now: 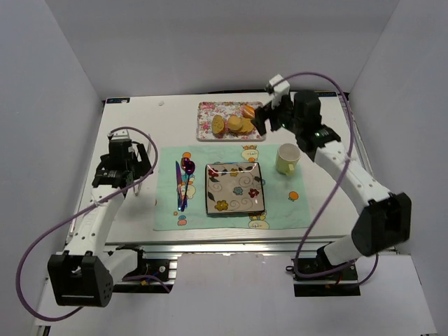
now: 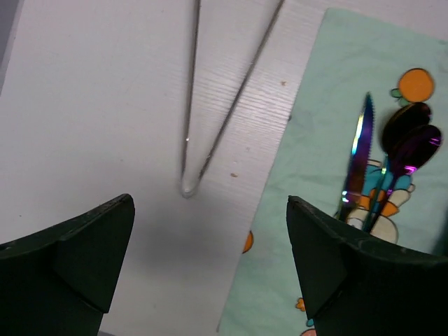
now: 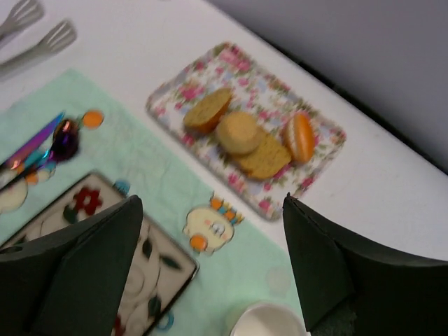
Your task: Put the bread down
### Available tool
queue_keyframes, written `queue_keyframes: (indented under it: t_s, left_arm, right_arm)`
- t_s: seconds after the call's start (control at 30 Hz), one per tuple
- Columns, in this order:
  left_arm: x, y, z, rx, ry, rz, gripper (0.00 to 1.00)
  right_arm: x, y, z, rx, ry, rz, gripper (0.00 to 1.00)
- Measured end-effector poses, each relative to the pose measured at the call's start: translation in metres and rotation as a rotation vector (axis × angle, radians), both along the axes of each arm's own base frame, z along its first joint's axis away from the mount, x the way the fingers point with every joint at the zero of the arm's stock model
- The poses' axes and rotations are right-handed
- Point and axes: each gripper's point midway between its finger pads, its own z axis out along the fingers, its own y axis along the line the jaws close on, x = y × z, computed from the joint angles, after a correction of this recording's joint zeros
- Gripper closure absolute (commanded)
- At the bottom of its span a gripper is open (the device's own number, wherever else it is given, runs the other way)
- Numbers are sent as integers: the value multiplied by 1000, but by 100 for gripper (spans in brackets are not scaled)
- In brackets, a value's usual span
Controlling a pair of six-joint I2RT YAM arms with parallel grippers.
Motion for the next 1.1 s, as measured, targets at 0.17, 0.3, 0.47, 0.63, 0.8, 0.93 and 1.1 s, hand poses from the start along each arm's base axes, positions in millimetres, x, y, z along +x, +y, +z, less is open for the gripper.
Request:
queue_keyframes:
  t_s: [0.17,0.3,0.47,0.63,0.8,0.93,1.1]
  left_arm:
    - [-3,36,-22,0,94,26,54]
    - [-2,41,-42,-7,168,-16,67]
    - [6,42,-81,-51,283,-93,16]
    - [9,43,-106,-55,344,-158,15]
    - [30,41,-123,-61,352,-227,16]
    - [45,37,-136,-81,352,-283,20]
    - [80,39,-135,-76,304,-319,31]
  right_arm:
    - [-80,1,-33,-3,-24,433,54]
    - [-126,16,-44,63,-33,713,52]
    - [-150,25,-52,104,-11,879,35]
    - [-155,24,-57,100,8,891,30]
    - [-156,24,-59,99,17,890,29]
    - [-155,24,-59,98,17,888,29]
    - [-155,23,-60,96,18,886,29]
